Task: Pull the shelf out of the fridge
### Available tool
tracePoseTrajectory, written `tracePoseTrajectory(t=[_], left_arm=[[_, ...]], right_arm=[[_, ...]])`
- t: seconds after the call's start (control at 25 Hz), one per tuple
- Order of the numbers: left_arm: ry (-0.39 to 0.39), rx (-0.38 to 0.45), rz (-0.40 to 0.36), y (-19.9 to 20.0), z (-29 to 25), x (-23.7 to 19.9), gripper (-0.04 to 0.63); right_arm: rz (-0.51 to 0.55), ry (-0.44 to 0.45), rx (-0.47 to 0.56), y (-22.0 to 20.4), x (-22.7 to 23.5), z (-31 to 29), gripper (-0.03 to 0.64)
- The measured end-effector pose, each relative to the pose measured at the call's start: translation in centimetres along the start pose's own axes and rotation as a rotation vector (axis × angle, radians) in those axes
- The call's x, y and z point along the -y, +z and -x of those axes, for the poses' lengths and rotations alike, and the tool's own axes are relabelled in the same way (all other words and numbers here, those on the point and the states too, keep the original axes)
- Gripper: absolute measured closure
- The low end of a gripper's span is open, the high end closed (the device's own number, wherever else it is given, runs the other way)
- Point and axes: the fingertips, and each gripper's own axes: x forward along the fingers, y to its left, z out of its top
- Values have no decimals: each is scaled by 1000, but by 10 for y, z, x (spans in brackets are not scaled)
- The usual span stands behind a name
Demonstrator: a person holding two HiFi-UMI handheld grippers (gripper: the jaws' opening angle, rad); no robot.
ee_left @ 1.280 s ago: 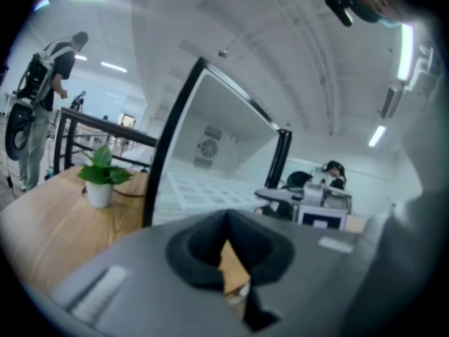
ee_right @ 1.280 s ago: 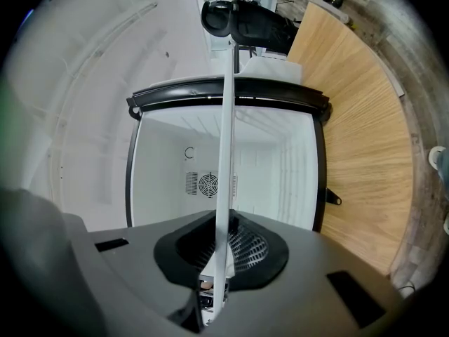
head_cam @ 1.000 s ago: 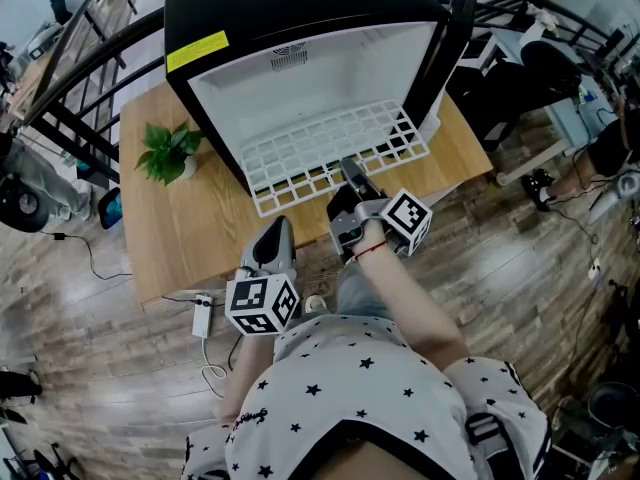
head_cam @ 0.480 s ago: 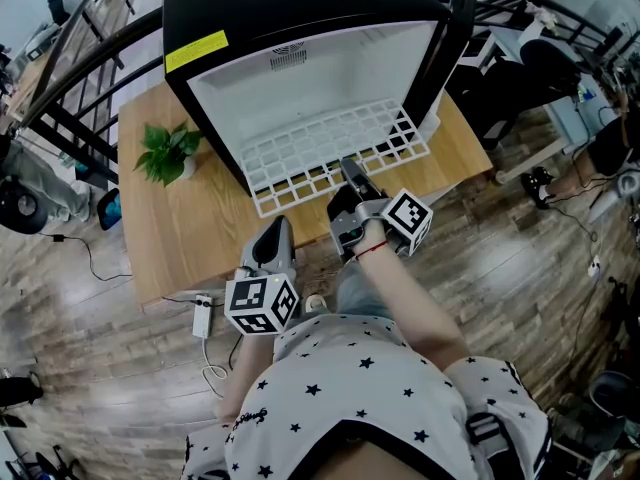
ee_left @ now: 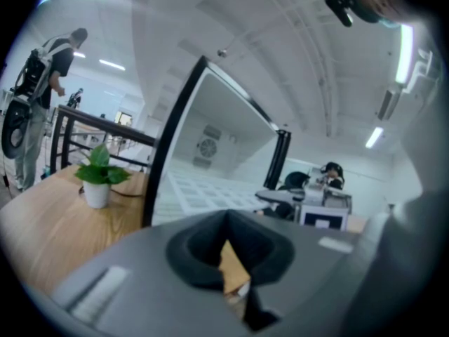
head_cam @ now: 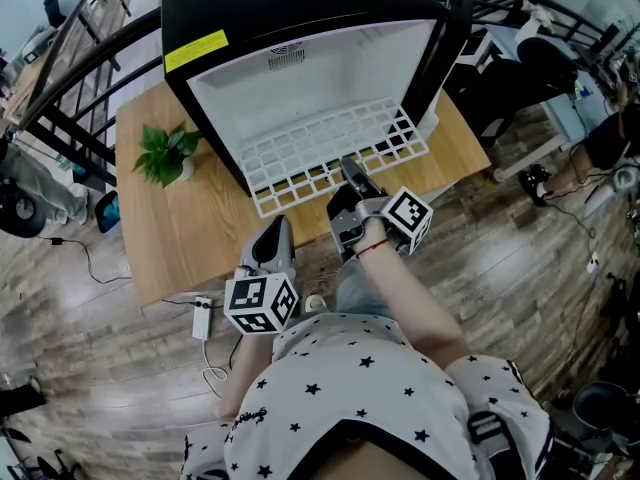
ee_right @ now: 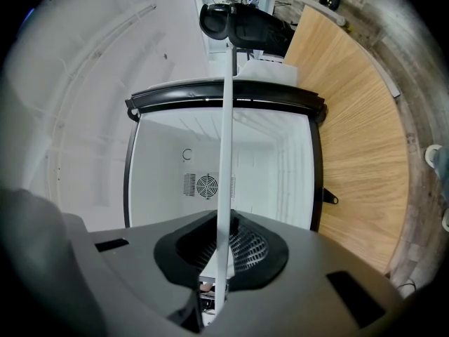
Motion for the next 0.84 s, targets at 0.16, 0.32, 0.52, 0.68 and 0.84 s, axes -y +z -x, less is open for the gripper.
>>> tracePoseTrajectory(t=[0.16,0.32,0.52,0.68,0.84], left_arm=[[-6,-1,-3,0,-1,-1,588],[-10,-1,-5,0,-1,-1,588],[-15,-2,-4,1,-1,-1,588],[-19,-4,-5,0,-2,0,588],[-23,-4,-6,-1,-2,2,588]], right_arm=[[-4,9,5,0,0,-2,578],[-6,8,7,0,2,-1,578],[1,13,12,1,1,-1,578],[-6,13,12,0,0,-1,578],[3,19,15,1,1,0,578]])
